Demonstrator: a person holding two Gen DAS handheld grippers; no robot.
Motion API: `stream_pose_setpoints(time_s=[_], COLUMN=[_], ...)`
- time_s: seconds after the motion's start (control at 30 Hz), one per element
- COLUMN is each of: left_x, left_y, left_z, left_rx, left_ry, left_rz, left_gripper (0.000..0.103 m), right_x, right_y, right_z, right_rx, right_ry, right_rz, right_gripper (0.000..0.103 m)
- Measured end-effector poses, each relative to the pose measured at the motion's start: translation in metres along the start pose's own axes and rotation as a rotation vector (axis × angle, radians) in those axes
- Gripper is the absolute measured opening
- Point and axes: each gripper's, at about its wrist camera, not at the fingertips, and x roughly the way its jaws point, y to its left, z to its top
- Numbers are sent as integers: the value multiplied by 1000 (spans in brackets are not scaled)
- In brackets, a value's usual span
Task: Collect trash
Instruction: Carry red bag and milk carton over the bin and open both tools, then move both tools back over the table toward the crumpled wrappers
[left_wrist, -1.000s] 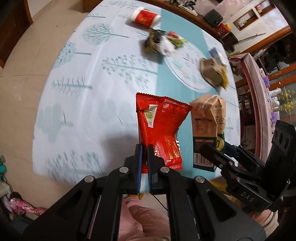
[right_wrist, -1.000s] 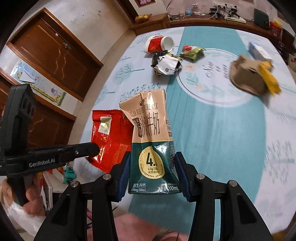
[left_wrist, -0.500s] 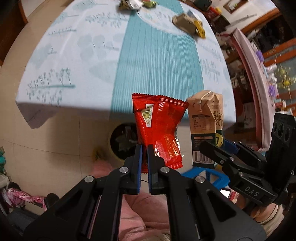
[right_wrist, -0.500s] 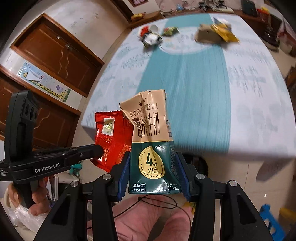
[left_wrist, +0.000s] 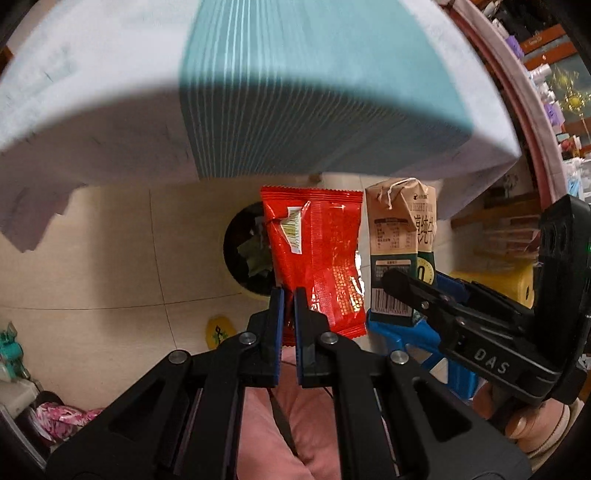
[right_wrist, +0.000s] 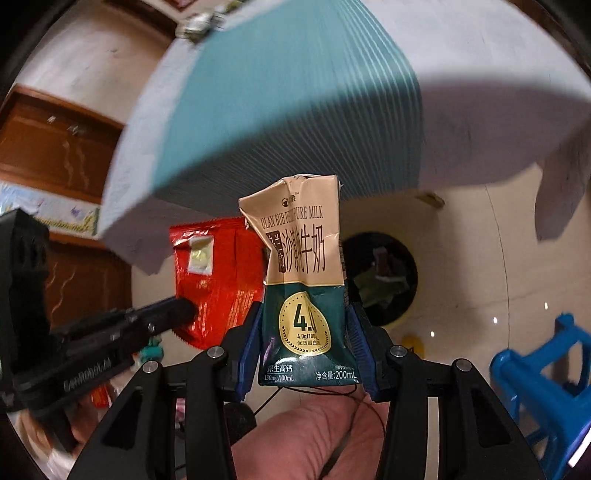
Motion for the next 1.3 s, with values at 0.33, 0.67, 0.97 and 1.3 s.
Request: stream_pose_setpoints(time_s=[0.33,0.67,0.97,1.3], left_x=[127,202,222,156], left_y=[29,30,36,30], left_z=[8,24,31,27], left_rx=[6,20,4,-36], left_ry=[24,47,62,42], left_rz=[17,31,24,9], left_gripper=[3,15,61,61], right_x=[123,210,206,158], right_y=[-66,-97,-98,-81], right_z=[-33,-26,-12,-13], right_rx=[177,253,251,222], right_ry=[47,59,36,48], right_rz=[-73,-102,-98,-93], right_gripper=[45,47,71,71])
